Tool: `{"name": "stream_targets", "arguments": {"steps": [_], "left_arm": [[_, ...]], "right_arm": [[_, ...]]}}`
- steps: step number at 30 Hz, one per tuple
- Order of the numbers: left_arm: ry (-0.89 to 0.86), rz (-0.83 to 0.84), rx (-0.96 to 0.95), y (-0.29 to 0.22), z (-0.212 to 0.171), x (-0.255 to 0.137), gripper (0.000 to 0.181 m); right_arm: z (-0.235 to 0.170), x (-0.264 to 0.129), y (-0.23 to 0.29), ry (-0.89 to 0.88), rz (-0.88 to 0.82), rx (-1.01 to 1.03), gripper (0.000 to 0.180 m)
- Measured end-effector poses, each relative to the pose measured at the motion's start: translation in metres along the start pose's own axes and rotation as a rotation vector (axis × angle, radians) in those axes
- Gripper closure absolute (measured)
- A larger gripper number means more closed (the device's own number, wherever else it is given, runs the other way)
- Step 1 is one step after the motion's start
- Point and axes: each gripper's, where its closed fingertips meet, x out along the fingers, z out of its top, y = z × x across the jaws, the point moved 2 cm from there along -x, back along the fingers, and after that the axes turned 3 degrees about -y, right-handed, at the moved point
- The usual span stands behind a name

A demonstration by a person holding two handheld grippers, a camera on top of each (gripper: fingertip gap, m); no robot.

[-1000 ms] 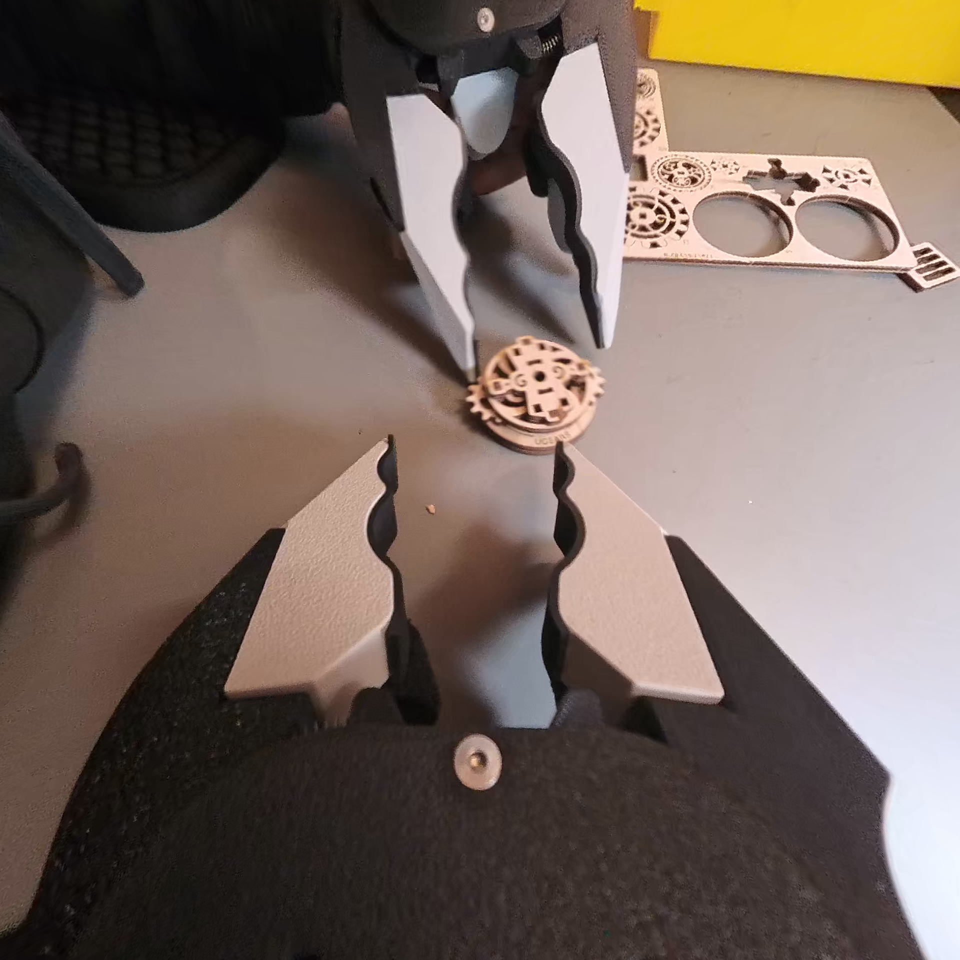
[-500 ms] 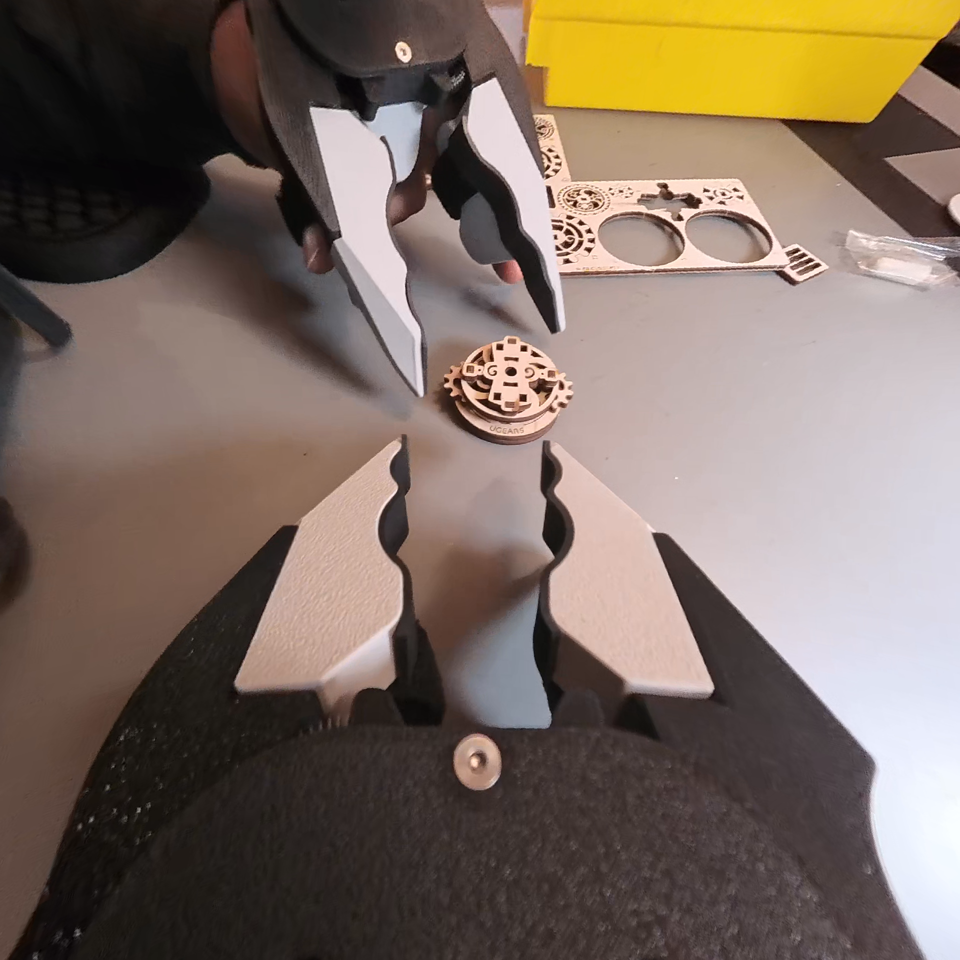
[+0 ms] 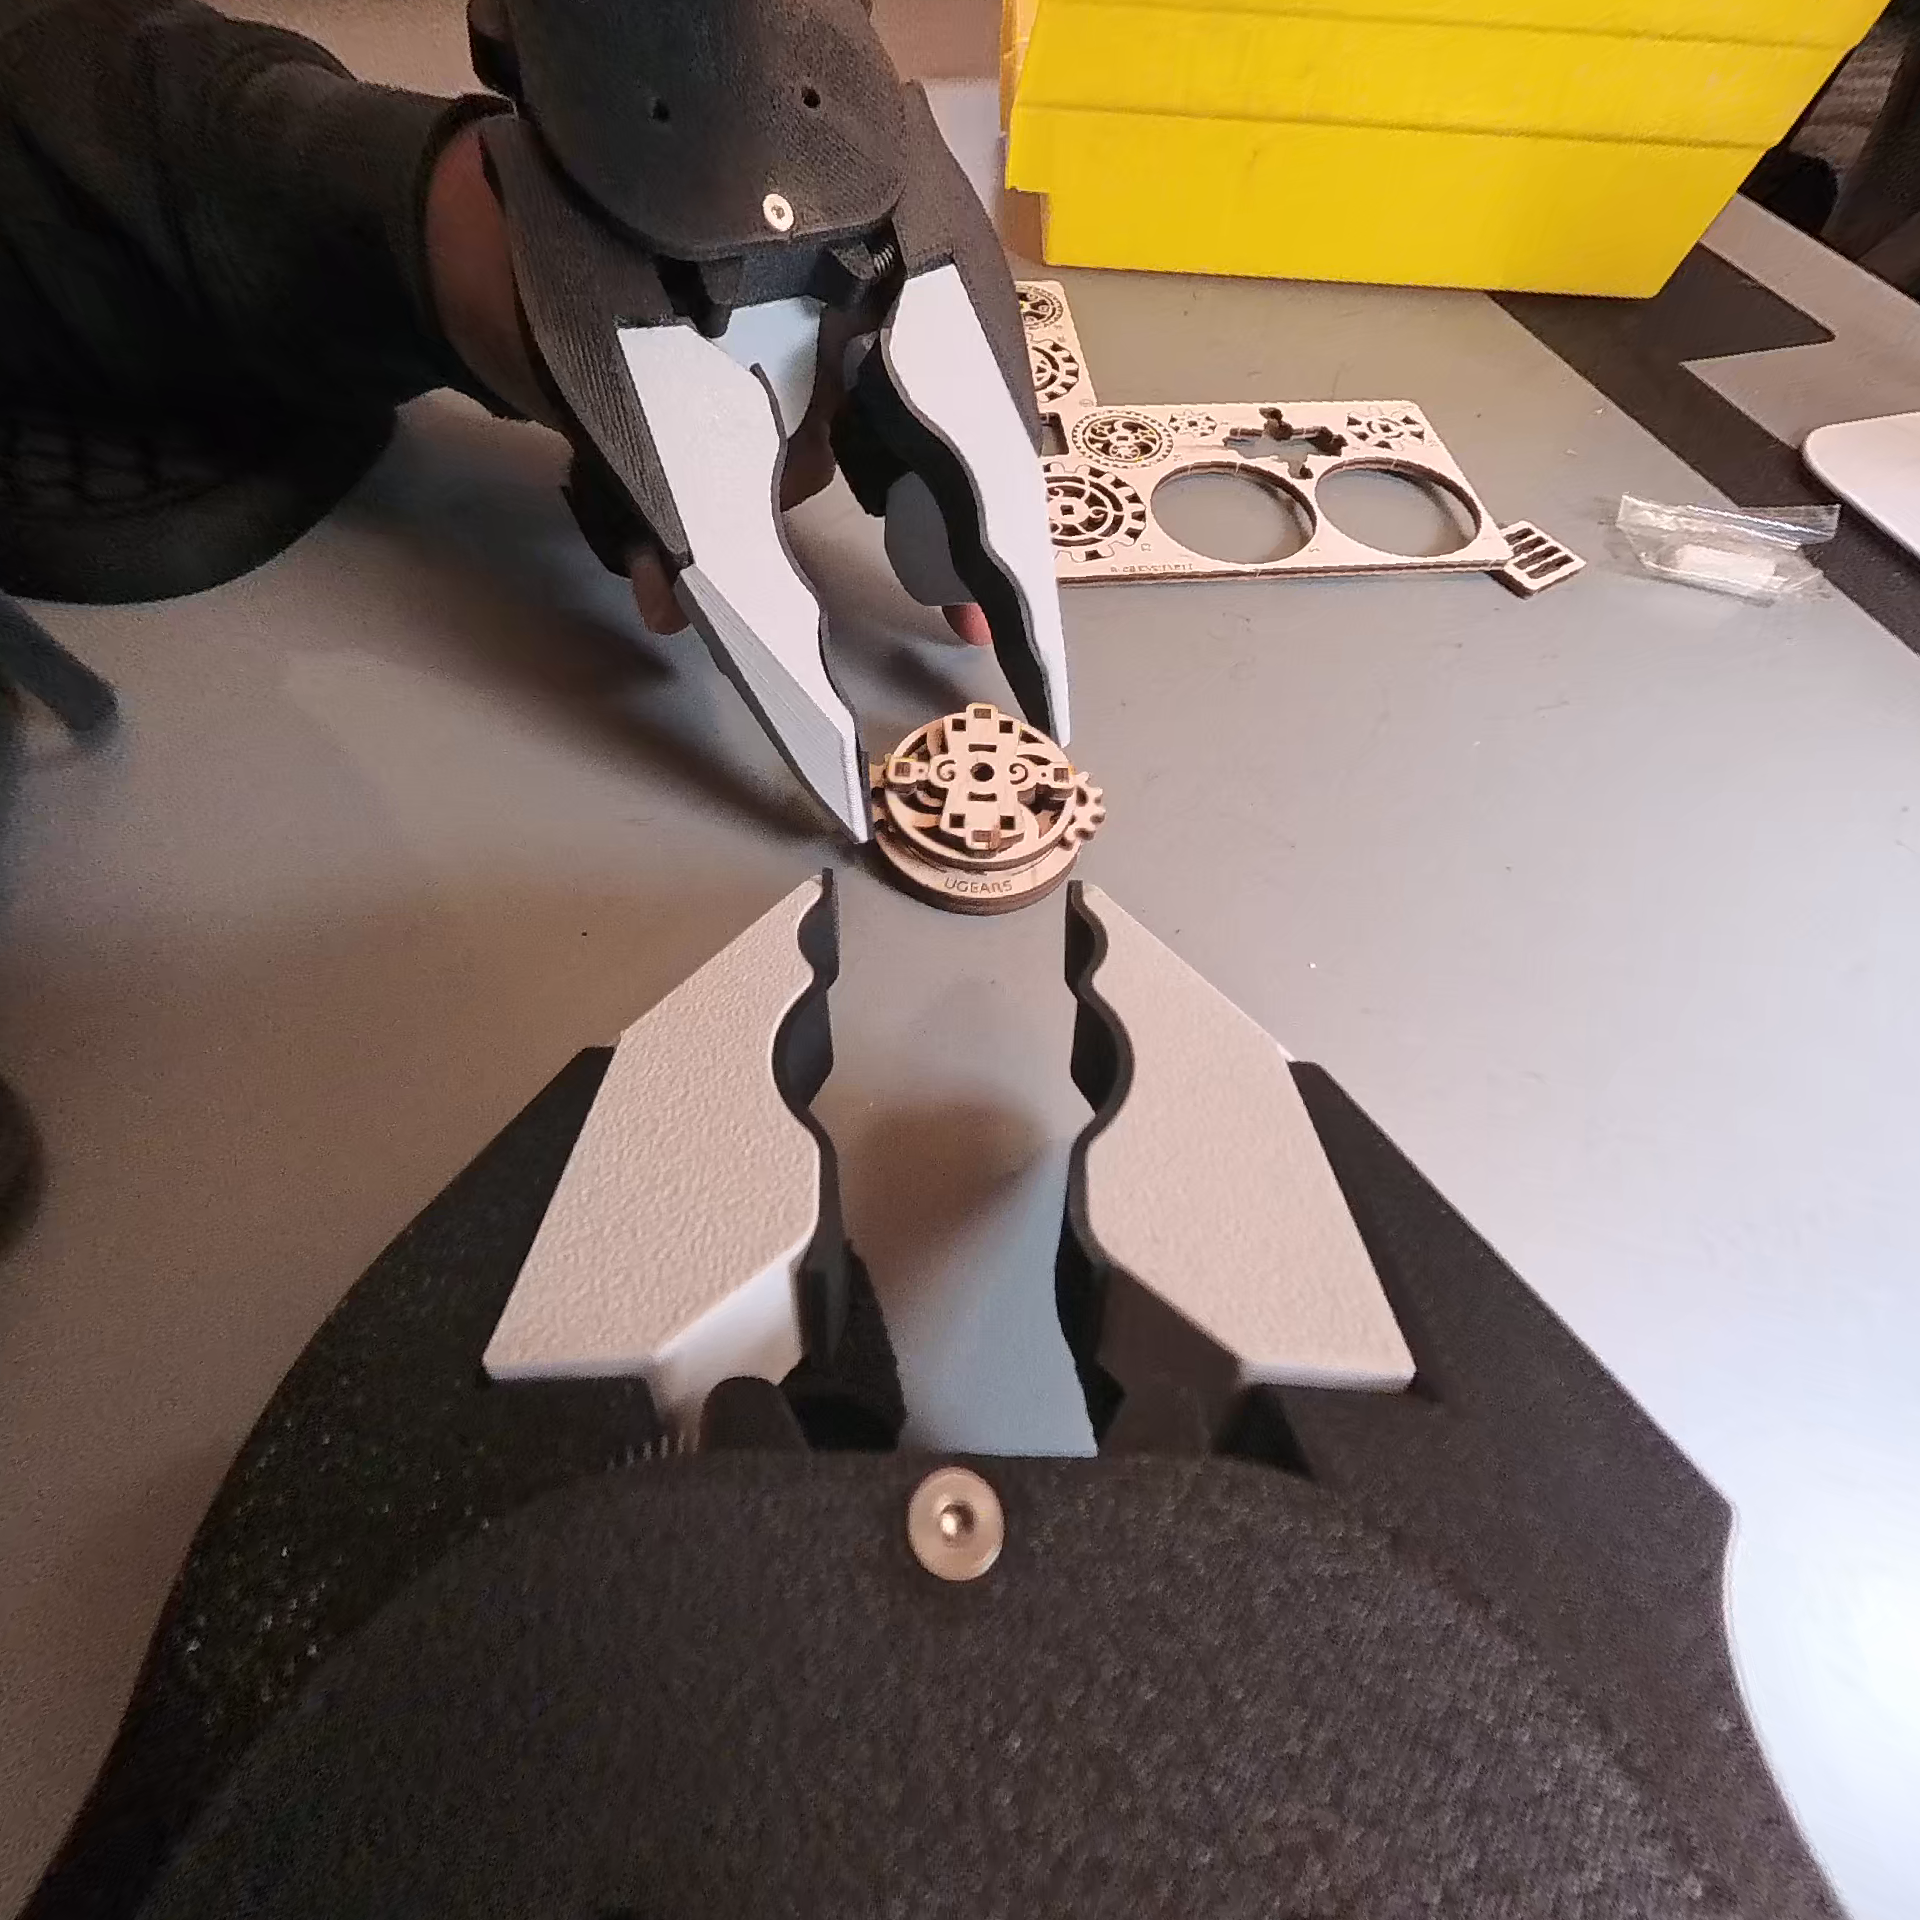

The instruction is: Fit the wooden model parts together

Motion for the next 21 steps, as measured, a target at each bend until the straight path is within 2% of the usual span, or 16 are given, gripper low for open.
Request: {"name": "stream_targets", "arguments": {"steps": [2,9,15,21], "left_arm": [[-0.001,-0.002,0.004,0.0,0.0,0.0,0.129],[-0.006,-0.023,0.007,-0.004,-0.001,0.0,0.129],[0.0,-0.02,0.015,-0.008,-0.001,0.0,0.129],[-0.015,-0.025,0.0,-0.008,-0.003,-0.001,0.129]], "right_arm": [[0.001,0.0,-0.001,-0.004,-0.003,0.002,0.141],[0.011,0.008,-0.003,-0.047,-0.032,0.018,0.18],[0.01,0.036,0.008,0.091,0.014,0.009,0.18],[0.009,0.041,0.011,0.167,0.034,0.003,0.18]]}}
